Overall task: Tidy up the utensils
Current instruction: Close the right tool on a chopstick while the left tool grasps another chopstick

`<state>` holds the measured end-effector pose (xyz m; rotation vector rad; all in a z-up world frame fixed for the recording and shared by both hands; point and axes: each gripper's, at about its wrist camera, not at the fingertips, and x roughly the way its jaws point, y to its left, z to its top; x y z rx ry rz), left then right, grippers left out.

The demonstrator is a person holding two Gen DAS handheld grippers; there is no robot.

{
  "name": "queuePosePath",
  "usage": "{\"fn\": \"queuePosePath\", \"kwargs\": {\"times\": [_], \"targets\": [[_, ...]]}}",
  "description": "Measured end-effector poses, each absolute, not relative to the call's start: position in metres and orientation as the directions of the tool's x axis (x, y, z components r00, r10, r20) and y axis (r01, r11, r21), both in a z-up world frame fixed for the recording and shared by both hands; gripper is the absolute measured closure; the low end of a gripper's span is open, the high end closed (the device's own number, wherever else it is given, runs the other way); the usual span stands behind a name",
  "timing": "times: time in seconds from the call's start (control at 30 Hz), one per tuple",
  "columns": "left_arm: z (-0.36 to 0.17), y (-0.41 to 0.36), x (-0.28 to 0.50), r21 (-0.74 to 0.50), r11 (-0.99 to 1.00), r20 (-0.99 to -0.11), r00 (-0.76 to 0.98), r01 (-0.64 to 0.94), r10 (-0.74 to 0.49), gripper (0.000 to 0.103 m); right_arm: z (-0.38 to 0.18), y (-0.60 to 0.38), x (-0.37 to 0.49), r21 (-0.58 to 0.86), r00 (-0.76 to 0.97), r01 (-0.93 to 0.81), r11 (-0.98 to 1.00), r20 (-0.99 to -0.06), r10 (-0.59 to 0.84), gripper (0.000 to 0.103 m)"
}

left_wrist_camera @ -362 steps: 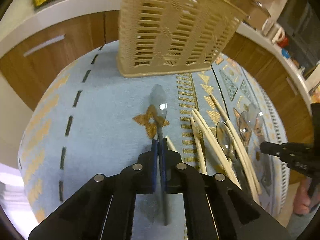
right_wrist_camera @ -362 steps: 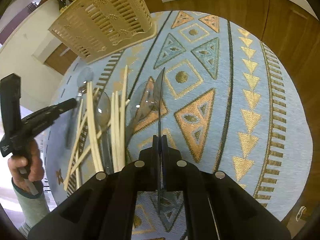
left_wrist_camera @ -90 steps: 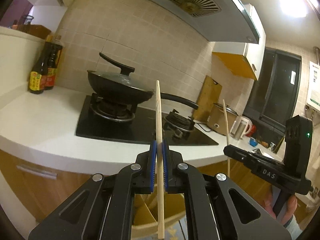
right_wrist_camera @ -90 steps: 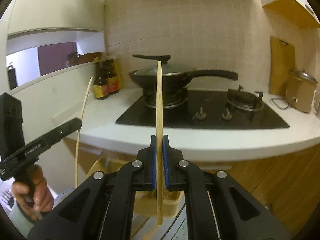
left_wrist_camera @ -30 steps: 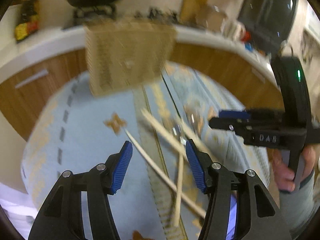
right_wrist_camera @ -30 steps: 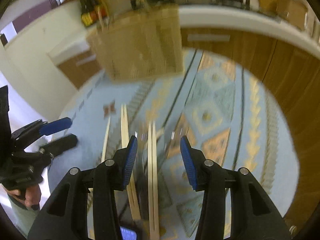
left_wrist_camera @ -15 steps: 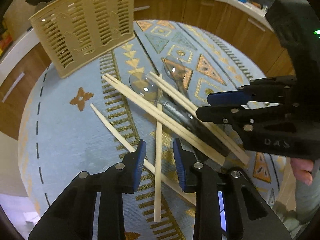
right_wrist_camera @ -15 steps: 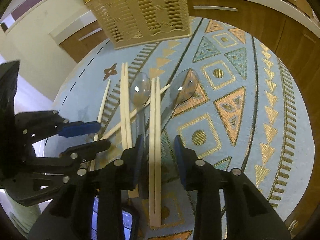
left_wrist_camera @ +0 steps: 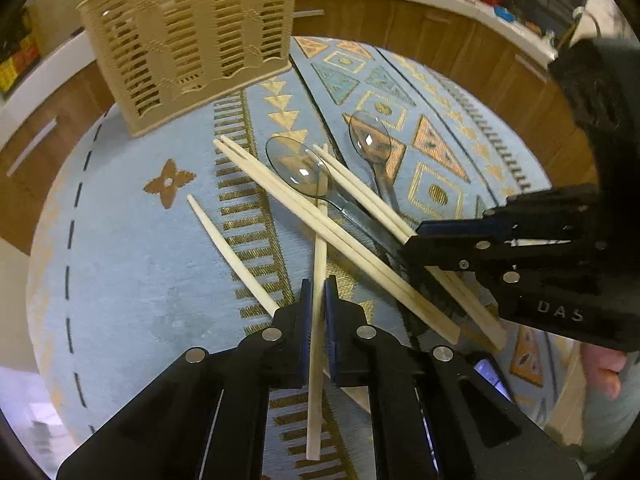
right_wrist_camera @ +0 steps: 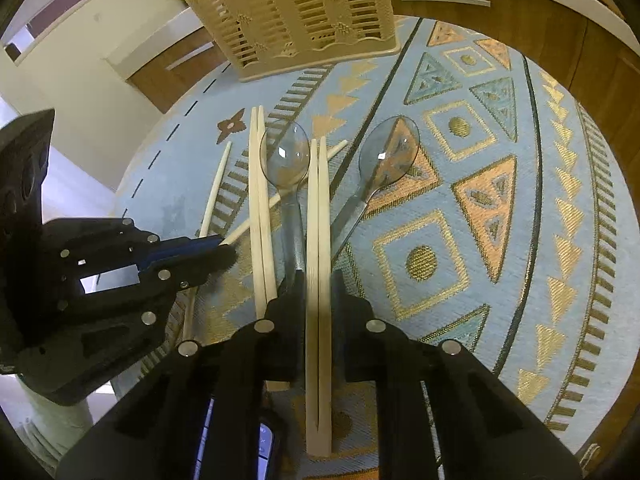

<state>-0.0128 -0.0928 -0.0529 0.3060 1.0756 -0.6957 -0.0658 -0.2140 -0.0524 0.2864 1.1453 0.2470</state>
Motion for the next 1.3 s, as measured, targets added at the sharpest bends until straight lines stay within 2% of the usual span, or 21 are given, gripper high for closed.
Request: {"fn": "queuePosePath", "kwargs": {"times": [0.13,0.3,0.73,0.8,0.87,1.1,1.2,1.23,1.3], "targets": [[-0.044,-0.080,-0.017,-0.084,0.778,-0.871,0.333,0.623,-0.361,0.099,-0.052,-0.220,-0.067,0.347,0.403,-0.030,0.937,-0.854,0.329,0.093],[-0.037,-0.056,-0.015,0.023,0.837,-0.866,0.429,0.546,-0.257,0.099,-0.054,-0.226,-0.067,0.359,0.408,-0.003,0.933,-0.852,0.329,0.092],[-0.053,0.001,-0.009,-0.076,0.920,-0.862,0.438,0.384,-0.254,0.098,-0.052,-0.219,-0.065,0.310,0.405,0.002,0.951,-0.870,0.283,0.092],[-0.052,0.001,-0.009,-0.077,0.916,-0.865,0.430,0.393,-0.257,0.095,-0.051,-0.219,-0.064,0.301,0.401,0.003,0.954,-0.874,0.275,0.092],[-0.051,-0.001,-0.008,-0.094,0.908,-0.868,0.414,0.407,-0.275,0.082,-0.051,-0.219,-0.062,0.298,0.389,-0.005,0.955,-0.879,0.276,0.091],[-0.052,-0.008,0.006,-0.110,0.884,-0.876,0.376,0.454,-0.302,0.078,-0.050,-0.219,-0.052,0.286,0.362,-0.016,0.958,-0.892,0.272,0.089],[-0.052,-0.010,0.010,-0.109,0.874,-0.882,0.360,0.473,-0.304,0.078,-0.045,-0.218,-0.047,0.255,0.366,-0.025,0.967,-0.897,0.246,0.073],[-0.051,-0.010,0.011,-0.109,0.872,-0.883,0.357,0.477,-0.306,0.078,-0.043,-0.218,-0.046,0.254,0.373,-0.027,0.967,-0.895,0.246,0.062],[-0.051,-0.012,0.012,-0.106,0.868,-0.885,0.353,0.485,-0.305,0.078,-0.037,-0.219,-0.046,0.233,0.395,-0.036,0.972,-0.890,0.228,0.058]]}}
